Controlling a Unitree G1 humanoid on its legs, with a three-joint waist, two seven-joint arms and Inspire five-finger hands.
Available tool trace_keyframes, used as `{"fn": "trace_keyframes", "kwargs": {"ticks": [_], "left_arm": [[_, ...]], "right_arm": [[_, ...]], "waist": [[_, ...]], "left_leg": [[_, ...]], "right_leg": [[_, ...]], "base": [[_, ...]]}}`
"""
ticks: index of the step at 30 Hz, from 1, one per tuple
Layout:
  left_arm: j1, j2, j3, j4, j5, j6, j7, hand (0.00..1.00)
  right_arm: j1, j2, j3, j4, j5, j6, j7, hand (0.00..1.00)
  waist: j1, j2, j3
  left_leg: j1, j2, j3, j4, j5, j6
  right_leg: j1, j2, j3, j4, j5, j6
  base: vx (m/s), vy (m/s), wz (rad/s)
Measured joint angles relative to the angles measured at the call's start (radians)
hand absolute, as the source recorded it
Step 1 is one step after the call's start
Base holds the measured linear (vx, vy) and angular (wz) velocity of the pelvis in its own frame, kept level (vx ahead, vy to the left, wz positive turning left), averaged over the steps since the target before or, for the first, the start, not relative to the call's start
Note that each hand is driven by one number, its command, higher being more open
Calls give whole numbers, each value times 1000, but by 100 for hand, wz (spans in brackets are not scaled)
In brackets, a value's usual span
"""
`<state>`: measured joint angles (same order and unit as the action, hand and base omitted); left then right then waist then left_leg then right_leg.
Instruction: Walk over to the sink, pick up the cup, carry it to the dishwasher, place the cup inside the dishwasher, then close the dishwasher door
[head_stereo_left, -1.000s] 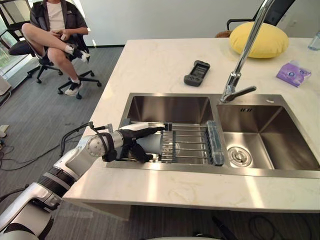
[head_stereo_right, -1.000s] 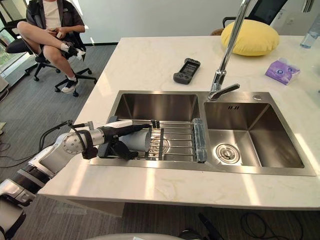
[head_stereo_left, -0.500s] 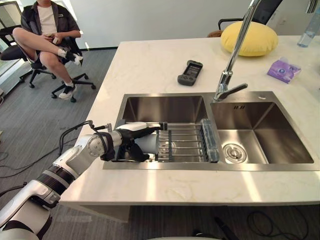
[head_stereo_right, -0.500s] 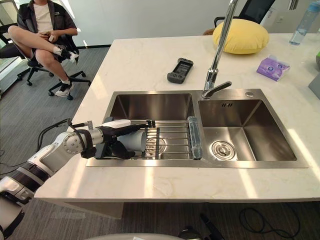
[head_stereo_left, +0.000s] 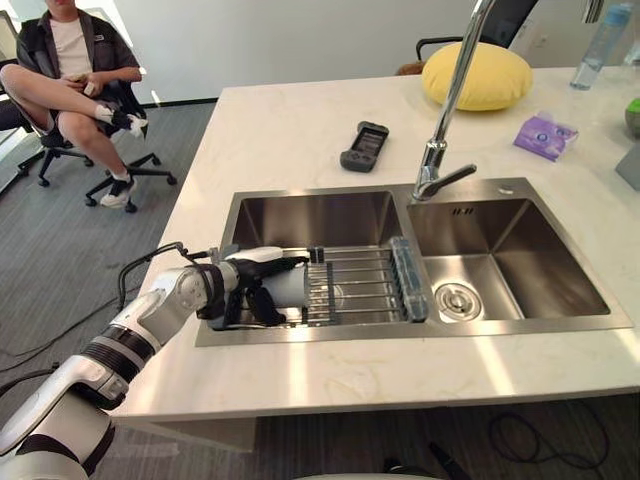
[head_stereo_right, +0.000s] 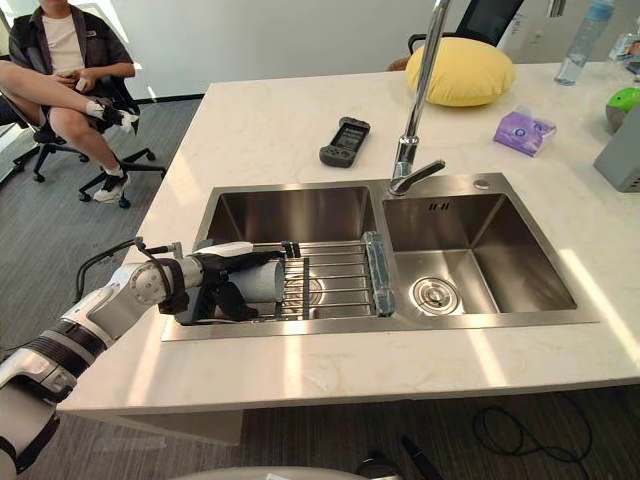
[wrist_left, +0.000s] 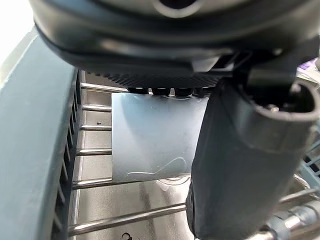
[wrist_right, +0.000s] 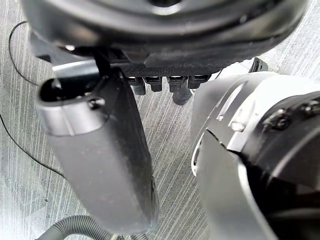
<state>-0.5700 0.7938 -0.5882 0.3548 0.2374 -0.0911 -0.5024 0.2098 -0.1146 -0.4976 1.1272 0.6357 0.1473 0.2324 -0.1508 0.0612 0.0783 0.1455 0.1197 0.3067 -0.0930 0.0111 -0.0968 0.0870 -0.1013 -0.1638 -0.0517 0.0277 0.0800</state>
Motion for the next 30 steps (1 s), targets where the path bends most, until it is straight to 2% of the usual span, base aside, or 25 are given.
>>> {"fn": "trace_keyframes", "kwargs": {"ticks": [2,3,9,13,20,26,28,30], "left_arm": [[0,-17,11,13,13,7,-1,100],[-4,-29,14,26,24,8,-1,0],[-24,-71,30,94,38,8,3,0],[-25,-92,42,127,66,5,59,0],[-2,-93,27,157,80,-76,175,0],[29,-83,-12,160,74,-159,327,0],[40,-66,-16,121,21,-155,331,0],[86,-33,-3,-25,-136,-102,326,0]], "right_arm": [[2,0,3,0,0,0,0,100],[4,0,3,0,0,-2,0,100],[5,1,4,0,-1,-21,0,100],[8,0,23,0,-1,-32,0,100],[6,0,25,2,-10,-51,10,100],[-1,-6,24,1,-10,-52,18,100],[-8,-9,23,1,-10,-51,24,100],[-10,-13,-3,1,-10,-48,30,100]], "waist": [[-1,0,1],[-1,0,1],[-4,-6,10],[-12,-3,12],[-11,-2,13],[-11,0,19],[-9,1,22],[-3,3,23]], "left_leg": [[4,0,5,0,-2,-1],[5,0,7,0,-4,-1],[14,1,20,0,-8,-3],[15,2,28,0,-13,-4],[13,1,23,1,-14,-4],[7,-5,-10,2,-11,0],[-2,-8,-30,5,-8,3],[-24,-15,-69,5,-3,8]], "right_leg": [[0,0,5,0,0,0],[1,1,6,0,0,0],[4,3,19,-2,1,1],[3,4,25,-7,1,1],[6,3,18,-10,1,2],[21,-5,-13,-15,-1,4],[22,-8,-31,-15,-2,6],[23,-16,-66,-14,-6,10]], "base": [[-22,-16,-8],[-19,-14,-5],[-22,-17,-6],[-8,-20,-5],[-10,-7,1],[-31,-23,15],[-4,-21,26],[6,-22,44]]}}
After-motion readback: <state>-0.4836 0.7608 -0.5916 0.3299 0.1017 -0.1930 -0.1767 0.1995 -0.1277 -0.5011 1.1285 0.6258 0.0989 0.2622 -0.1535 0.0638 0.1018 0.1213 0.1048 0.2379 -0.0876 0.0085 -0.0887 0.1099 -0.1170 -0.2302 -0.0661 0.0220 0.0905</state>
